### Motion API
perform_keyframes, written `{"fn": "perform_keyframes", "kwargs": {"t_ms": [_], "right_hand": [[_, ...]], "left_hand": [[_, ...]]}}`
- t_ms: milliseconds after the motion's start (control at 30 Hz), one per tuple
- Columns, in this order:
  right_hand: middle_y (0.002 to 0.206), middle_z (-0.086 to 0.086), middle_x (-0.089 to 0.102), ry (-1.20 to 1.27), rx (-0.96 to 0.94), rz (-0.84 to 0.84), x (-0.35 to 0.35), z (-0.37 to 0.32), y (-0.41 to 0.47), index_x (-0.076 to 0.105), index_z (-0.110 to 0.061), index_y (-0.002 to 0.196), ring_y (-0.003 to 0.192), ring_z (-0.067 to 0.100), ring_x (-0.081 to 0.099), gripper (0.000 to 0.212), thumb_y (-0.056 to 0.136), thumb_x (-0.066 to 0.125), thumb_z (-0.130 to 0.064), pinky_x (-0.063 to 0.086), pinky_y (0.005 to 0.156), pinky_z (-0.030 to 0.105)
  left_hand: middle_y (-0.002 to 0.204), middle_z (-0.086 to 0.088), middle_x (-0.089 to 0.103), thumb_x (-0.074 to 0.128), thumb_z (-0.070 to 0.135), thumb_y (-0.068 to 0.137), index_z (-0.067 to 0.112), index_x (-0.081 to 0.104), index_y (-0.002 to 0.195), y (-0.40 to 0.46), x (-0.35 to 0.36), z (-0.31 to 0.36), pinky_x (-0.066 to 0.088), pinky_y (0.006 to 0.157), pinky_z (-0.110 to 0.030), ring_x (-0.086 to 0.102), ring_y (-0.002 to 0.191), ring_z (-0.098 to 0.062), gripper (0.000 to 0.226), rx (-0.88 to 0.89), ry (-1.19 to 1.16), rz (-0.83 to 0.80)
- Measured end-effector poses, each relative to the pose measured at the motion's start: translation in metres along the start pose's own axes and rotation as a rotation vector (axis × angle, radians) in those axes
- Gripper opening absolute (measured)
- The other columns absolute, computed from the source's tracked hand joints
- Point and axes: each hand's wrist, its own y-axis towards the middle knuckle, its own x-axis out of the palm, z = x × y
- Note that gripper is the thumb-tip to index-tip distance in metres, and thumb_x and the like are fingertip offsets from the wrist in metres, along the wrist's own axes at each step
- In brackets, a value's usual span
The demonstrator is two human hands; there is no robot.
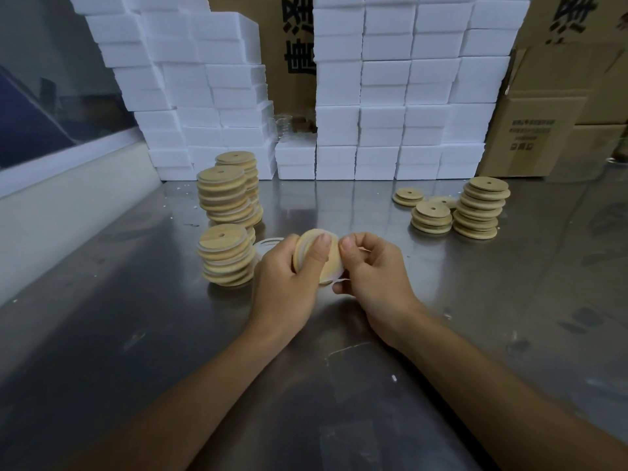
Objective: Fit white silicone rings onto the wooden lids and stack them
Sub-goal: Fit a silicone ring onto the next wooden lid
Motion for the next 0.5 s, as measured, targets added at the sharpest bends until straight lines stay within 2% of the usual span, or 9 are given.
{"fn": "perform_keyframes", "kwargs": {"t_ms": [100, 200, 300, 367, 500], "right_hand": [[0.069, -0.004, 0.057, -0.289, -0.284, 0.021, -0.0055, -0.0008, 0.0005, 0.054, -0.015, 0.08, 0.062, 0.009, 0.055, 0.022, 0.099, 0.049, -0.003, 0.051, 0.055, 0.032], [0.072, -0.008, 0.057, -0.38, -0.409, -0.014, -0.0102, -0.0046, 0.0003, 0.054, -0.016, 0.083, 0.065, 0.006, 0.053, 0.021, 0.098, 0.049, -0.002, 0.045, 0.061, 0.028], [0.069, -0.008, 0.062, -0.262, -0.284, -0.045, -0.0102, -0.0083, -0.0003, 0.06, -0.013, 0.084, 0.062, 0.004, 0.059, 0.018, 0.1, 0.052, -0.013, 0.05, 0.054, 0.025], [0.064, -0.007, 0.065, -0.183, -0.158, -0.065, -0.0088, -0.0088, -0.0011, 0.062, -0.012, 0.082, 0.059, 0.005, 0.062, 0.023, 0.101, 0.052, -0.019, 0.053, 0.052, 0.023], [0.071, 0.01, 0.068, -0.041, 0.005, -0.093, -0.0098, -0.0074, 0.0014, 0.068, -0.004, 0.086, 0.066, 0.016, 0.067, 0.029, 0.102, 0.051, -0.021, 0.056, 0.061, 0.027]], "left_hand": [[0.057, 0.013, 0.063, 0.064, 0.048, 0.087, 0.025, 0.07, 0.078, -0.002, 0.001, -0.0014, 0.041, 0.048, -0.016, 0.054, 0.051, 0.001, 0.025, -0.081, -0.065, -0.21], [0.055, 0.01, 0.063, 0.059, 0.057, 0.082, 0.029, 0.07, 0.074, -0.0041, 0.0002, 0.0006, 0.043, 0.052, -0.018, 0.055, 0.052, 0.0, 0.032, -0.055, -0.043, -0.228], [0.065, -0.001, 0.07, 0.055, 0.061, 0.08, 0.016, 0.072, 0.074, -0.0038, -0.0028, 0.0036, 0.054, 0.063, -0.039, 0.064, 0.063, -0.015, 0.048, 0.001, -0.009, -0.167], [0.068, -0.006, 0.07, 0.054, 0.059, 0.081, 0.012, 0.072, 0.073, -0.0037, -0.004, 0.0042, 0.053, 0.067, -0.049, 0.066, 0.067, -0.024, 0.051, 0.055, 0.033, -0.128], [0.061, -0.006, 0.066, 0.052, 0.059, 0.081, 0.011, 0.068, 0.066, -0.004, -0.0045, 0.0051, 0.05, 0.063, -0.05, 0.063, 0.062, -0.025, 0.053, 0.085, 0.081, -0.096]]}}
